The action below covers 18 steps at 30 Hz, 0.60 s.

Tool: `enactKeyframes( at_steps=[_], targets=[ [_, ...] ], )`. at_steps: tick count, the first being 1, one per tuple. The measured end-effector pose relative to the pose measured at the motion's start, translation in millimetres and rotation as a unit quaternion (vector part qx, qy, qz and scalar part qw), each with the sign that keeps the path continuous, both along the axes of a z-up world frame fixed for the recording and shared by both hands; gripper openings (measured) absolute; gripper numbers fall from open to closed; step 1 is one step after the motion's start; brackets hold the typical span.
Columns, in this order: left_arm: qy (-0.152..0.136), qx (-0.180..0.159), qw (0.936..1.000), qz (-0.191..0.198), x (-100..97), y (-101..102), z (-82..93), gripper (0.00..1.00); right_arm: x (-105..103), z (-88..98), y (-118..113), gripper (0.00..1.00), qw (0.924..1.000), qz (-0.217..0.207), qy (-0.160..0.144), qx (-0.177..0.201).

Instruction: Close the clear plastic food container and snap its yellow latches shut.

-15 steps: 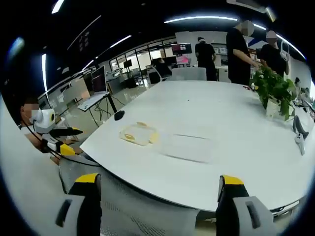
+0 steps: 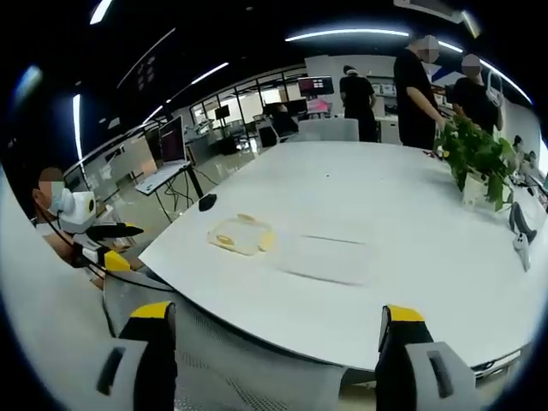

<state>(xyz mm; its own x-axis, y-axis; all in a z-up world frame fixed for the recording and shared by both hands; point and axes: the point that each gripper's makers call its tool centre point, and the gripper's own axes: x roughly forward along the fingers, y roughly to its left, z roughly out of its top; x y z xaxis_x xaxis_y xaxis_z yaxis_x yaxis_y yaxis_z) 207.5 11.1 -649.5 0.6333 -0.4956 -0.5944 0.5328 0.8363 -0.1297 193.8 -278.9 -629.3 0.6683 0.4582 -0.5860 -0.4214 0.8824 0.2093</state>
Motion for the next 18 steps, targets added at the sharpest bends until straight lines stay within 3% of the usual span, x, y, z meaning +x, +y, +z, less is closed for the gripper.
enactKeyframes(
  at_steps=[18],
  targets=[
    [-0.004,-0.001,1.0,0.003,1.3,5.2,3.1,0.96,3.6,3.2,2.7,0.99,1.0,0.007,-0.002,-0.002]
  ],
)
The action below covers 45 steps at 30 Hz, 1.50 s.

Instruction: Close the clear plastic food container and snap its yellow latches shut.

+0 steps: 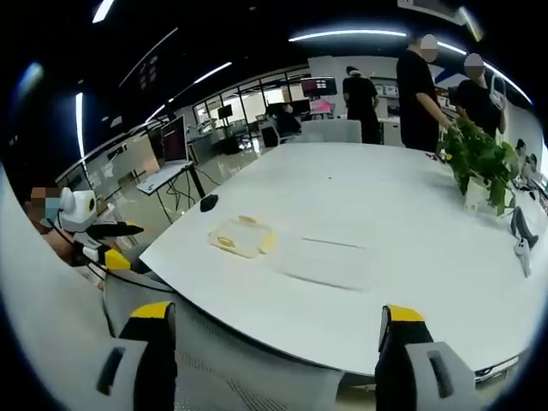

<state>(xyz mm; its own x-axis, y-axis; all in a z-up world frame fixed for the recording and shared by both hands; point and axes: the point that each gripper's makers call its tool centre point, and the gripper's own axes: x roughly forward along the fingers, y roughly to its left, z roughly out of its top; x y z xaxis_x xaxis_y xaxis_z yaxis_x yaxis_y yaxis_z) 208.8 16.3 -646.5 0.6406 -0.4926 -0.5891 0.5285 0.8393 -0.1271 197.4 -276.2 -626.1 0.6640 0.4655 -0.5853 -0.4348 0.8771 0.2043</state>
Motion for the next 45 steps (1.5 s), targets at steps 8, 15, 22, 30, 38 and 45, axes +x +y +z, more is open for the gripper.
enactKeyframes(
  at_steps=[8,15,22,30,38,45],
  targets=[
    [-0.002,0.004,1.0,0.003,1.7,2.1,-0.6,0.96,0.9,-0.8,1.8,0.99,1.0,0.003,0.001,0.001],
    [-0.007,0.005,0.9999,0.012,6.5,7.2,0.4,0.95,1.7,-2.0,3.1,0.98,1.0,0.002,0.0,0.003],
    [-0.007,0.005,0.9999,0.012,8.0,8.1,-0.2,0.95,4.0,0.4,2.6,0.97,1.0,0.0,-0.007,0.007],
    [-0.014,0.006,0.9998,0.012,10.0,8.3,2.5,0.92,4.9,1.0,0.9,0.95,1.0,0.004,-0.009,0.003],
    [-0.012,0.009,0.9999,0.005,9.3,6.5,1.7,0.93,6.2,0.4,2.0,0.95,0.9999,0.008,-0.009,0.002],
    [-0.024,0.015,0.9993,-0.025,9.4,0.4,5.1,0.91,13.5,2.6,4.9,0.95,0.9997,0.018,-0.018,-0.006]
  ],
)
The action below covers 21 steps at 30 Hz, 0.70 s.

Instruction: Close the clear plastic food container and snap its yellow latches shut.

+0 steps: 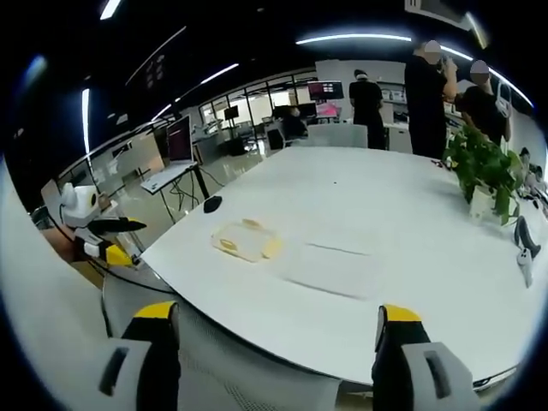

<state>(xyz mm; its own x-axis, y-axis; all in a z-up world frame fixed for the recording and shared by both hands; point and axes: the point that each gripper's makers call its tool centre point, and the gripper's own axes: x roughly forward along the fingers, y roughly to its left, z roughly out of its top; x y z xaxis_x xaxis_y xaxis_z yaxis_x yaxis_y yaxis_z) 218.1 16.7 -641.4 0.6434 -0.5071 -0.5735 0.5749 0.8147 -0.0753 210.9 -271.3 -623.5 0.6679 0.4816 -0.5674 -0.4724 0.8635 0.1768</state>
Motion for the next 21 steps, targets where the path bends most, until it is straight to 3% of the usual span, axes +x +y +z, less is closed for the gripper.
enactKeyframes(
  at_steps=[3,12,16,21],
  targets=[
    [-0.001,0.019,0.9997,-0.012,0.4,0.5,-2.6,0.91,4.8,1.7,1.6,0.95,1.0,0.006,-0.005,-0.004],
    [-0.009,0.031,0.9988,-0.038,13.3,0.8,2.2,0.9,12.8,5.9,11.7,0.93,0.9991,0.036,-0.017,-0.016],
    [-0.009,0.013,0.9982,-0.057,15.4,-6.6,7.8,0.87,17.3,11.7,18.9,0.93,0.9972,0.06,-0.04,-0.019],
    [-0.018,0.015,0.9977,-0.064,26.0,-5.8,12.1,0.87,19.8,7.3,22.6,0.9,0.9958,0.081,-0.027,-0.031]
  ],
)
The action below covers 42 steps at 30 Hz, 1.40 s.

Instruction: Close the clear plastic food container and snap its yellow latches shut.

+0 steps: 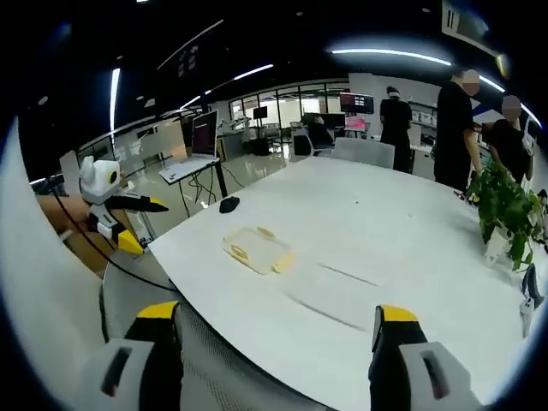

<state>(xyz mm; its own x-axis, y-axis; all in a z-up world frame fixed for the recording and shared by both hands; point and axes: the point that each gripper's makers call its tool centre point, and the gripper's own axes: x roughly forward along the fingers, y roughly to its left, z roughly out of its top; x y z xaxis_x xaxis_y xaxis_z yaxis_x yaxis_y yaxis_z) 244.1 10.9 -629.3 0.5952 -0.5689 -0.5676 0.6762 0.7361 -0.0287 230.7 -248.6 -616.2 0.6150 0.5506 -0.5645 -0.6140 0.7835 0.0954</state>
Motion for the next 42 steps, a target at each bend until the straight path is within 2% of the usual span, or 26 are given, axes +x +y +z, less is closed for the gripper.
enactKeyframes(
  at_steps=[4,8,10,14,16,21,25,30,32,35,37,42],
  targets=[
    [-0.004,0.011,0.9998,-0.013,8.5,2.8,0.8,0.87,7.3,0.1,5.5,0.89,0.9998,0.015,-0.006,-0.007],
    [0.004,0.005,0.9997,-0.026,16.3,3.5,0.0,0.87,15.3,0.2,11.8,0.87,0.9994,0.03,-0.009,-0.014],
    [0.0,0.021,0.9992,-0.035,20.7,5.8,-2.1,0.87,18.7,-0.3,13.9,0.88,0.9992,0.035,-0.009,-0.016],
    [-0.002,0.032,0.9986,-0.043,28.4,9.2,-3.6,0.87,25.1,0.3,19.4,0.87,0.9989,0.045,-0.008,-0.013],
    [-0.013,0.055,0.9964,-0.063,30.9,10.9,-5.4,0.87,27.5,0.0,21.7,0.87,0.9987,0.049,-0.009,-0.014],
    [-0.015,0.057,0.9943,-0.089,36.2,8.9,-7.1,0.89,32.7,1.2,26.5,0.87,0.9975,0.065,-0.014,-0.024],
    [-0.02,0.077,0.9912,-0.106,45.3,11.6,-9.2,0.89,41.0,1.3,27.7,0.86,0.996,0.079,-0.02,-0.037],
    [-0.017,0.08,0.9882,-0.13,56.0,14.0,-8.3,0.89,50.7,-0.5,34.6,0.86,0.9929,0.103,-0.024,-0.053],
    [-0.004,0.051,0.9888,-0.14,57.1,7.9,-5.2,0.88,54.5,-1.3,39.5,0.85,0.9912,0.119,-0.028,-0.051],
    [-0.011,0.065,0.9854,-0.157,62.0,8.6,-5.9,0.87,61.2,-5.1,42.3,0.83,0.9898,0.13,-0.019,-0.055],
    [-0.006,0.062,0.9843,-0.165,64.8,4.1,-6.7,0.86,63.9,-7.1,44.4,0.82,0.9887,0.138,-0.016,-0.057],
    [-0.007,0.075,0.9808,-0.18,76.0,7.1,-13.5,0.86,75.0,-10.2,50.1,0.8,0.9855,0.155,-0.017,-0.066]
  ],
)
